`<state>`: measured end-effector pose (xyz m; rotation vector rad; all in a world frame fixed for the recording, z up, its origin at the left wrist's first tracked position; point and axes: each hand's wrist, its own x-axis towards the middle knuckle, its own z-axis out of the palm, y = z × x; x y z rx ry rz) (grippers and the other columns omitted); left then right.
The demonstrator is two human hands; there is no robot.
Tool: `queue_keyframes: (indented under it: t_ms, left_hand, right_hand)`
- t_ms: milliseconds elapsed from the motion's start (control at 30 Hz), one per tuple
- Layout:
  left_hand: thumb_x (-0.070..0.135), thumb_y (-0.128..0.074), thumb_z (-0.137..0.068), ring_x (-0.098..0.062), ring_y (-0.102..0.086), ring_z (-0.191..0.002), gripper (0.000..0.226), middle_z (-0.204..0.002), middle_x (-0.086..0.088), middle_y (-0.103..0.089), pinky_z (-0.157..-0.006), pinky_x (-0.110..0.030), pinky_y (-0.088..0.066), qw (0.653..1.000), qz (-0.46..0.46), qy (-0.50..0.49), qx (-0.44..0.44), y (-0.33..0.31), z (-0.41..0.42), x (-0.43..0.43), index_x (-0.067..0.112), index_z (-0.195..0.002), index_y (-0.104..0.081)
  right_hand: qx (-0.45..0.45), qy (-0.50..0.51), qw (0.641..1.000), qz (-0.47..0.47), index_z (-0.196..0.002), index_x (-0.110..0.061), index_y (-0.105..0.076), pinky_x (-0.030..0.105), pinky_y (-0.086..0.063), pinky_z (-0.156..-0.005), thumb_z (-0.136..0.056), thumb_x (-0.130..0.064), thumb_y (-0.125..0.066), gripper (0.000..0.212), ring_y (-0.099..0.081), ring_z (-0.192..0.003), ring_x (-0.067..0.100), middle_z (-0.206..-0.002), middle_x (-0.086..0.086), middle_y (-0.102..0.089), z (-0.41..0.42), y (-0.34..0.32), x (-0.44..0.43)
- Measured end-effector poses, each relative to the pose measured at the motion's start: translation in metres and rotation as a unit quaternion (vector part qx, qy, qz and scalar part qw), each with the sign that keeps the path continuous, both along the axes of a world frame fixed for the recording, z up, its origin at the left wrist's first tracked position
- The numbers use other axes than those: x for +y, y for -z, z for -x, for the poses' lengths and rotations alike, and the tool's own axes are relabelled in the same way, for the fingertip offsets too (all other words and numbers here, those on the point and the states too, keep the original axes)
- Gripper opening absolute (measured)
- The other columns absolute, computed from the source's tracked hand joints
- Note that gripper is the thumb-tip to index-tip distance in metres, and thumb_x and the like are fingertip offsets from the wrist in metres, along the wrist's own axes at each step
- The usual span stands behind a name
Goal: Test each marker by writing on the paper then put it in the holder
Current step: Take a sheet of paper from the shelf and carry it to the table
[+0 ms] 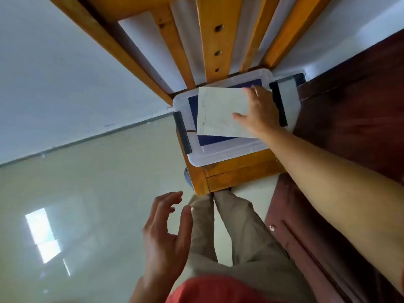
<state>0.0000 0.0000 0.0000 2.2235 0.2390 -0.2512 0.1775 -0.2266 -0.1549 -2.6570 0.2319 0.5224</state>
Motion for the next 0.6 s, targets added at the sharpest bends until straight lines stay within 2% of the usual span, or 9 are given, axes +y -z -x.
queue_keyframes:
  t_ms: [67,133,233,333,400,467,533,600]
  left_hand:
    - [0.031,-0.053,-0.086,-0.01,-0.062,-0.087,0.03,-0.099,0.0,-0.063,-0.073,-0.018,-0.047,1.0,-0.001,-0.024,0.003,0.015,-0.007,0.002,0.007,-0.1,-0.064]
    - [0.032,-0.053,-0.086,-0.009,-0.062,-0.085,0.031,-0.099,0.0,-0.063,-0.073,-0.014,-0.046,0.999,0.0,-0.033,0.008,0.03,-0.012,0.003,0.007,-0.1,-0.064]
    - [0.032,-0.053,-0.086,-0.008,-0.062,-0.084,0.028,-0.098,0.003,-0.063,-0.072,-0.015,-0.047,0.999,0.015,-0.042,0.001,0.042,-0.015,0.004,0.009,-0.1,-0.063]
    - [0.029,-0.053,-0.087,-0.008,-0.061,-0.086,0.025,-0.098,0.005,-0.062,-0.071,-0.02,-0.049,0.999,0.029,-0.041,-0.006,0.044,-0.016,0.009,0.011,-0.101,-0.063]
    - [0.029,-0.054,-0.087,-0.007,-0.061,-0.087,0.022,-0.098,0.007,-0.062,-0.071,-0.02,-0.048,0.998,0.036,-0.041,-0.012,0.039,-0.016,0.013,0.014,-0.101,-0.062]
    - [0.029,-0.054,-0.087,-0.006,-0.062,-0.087,0.019,-0.099,0.011,-0.062,-0.071,-0.017,-0.048,0.998,0.043,-0.039,-0.02,0.028,-0.016,0.019,0.019,-0.101,-0.061]
    - [0.029,-0.054,-0.087,-0.006,-0.061,-0.085,0.018,-0.097,0.01,-0.062,-0.07,-0.017,-0.048,0.998,0.047,-0.037,-0.027,0.014,-0.014,0.029,0.02,-0.101,-0.061]
    - [0.028,-0.054,-0.087,-0.006,-0.061,-0.085,0.019,-0.095,0.008,-0.062,-0.07,-0.02,-0.048,0.998,0.049,-0.033,-0.03,-0.002,-0.011,0.04,0.016,-0.099,-0.062]
  right_hand:
    - [0.005,-0.014,1.0,0.022,-0.143,-0.019,-0.038,0.05,-0.04,-0.103,-0.075,-0.051,-0.074,0.084,-0.028,-0.141,0.034,-0.153,0.012,-0.034,-0.016,0.012,0.003]
    - [0.01,-0.023,0.998,0.059,-0.141,-0.019,-0.039,0.05,-0.042,-0.1,-0.069,-0.056,-0.077,0.089,-0.03,-0.138,0.037,-0.15,0.013,-0.035,-0.028,0.02,0.003]
    - [-0.005,-0.017,0.996,0.086,-0.136,-0.017,-0.043,0.05,-0.051,-0.088,-0.064,-0.055,-0.08,0.089,-0.041,-0.126,0.039,-0.141,0.017,-0.04,-0.035,0.025,0.002]
    - [-0.014,0.003,0.995,0.102,-0.124,-0.014,-0.049,0.044,-0.053,-0.072,-0.067,-0.049,-0.081,0.074,-0.058,-0.107,0.038,-0.13,0.016,-0.048,-0.033,0.02,0.005]
    - [-0.021,0.009,0.993,0.115,-0.11,-0.013,-0.057,0.035,-0.043,-0.064,-0.075,-0.035,-0.076,0.045,-0.063,-0.093,0.035,-0.116,0.014,-0.057,-0.024,0.014,0.012]
    - [-0.012,0.016,0.993,0.117,-0.084,-0.013,-0.06,0.031,-0.033,-0.066,-0.08,-0.024,-0.066,0.014,-0.06,-0.072,0.031,-0.088,0.01,-0.065,-0.013,0.003,0.017]
    - [0.022,0.015,0.995,0.098,-0.061,-0.014,-0.042,0.031,-0.027,-0.064,-0.082,-0.019,-0.06,0.028,-0.044,-0.052,0.024,-0.058,0.004,-0.052,0.003,-0.013,0.019]
    - [0.025,-0.014,0.997,0.065,-0.056,-0.017,-0.029,0.027,-0.023,-0.053,-0.086,-0.015,-0.057,0.041,-0.032,-0.043,0.016,-0.049,0.0,-0.036,0.021,-0.035,0.021]
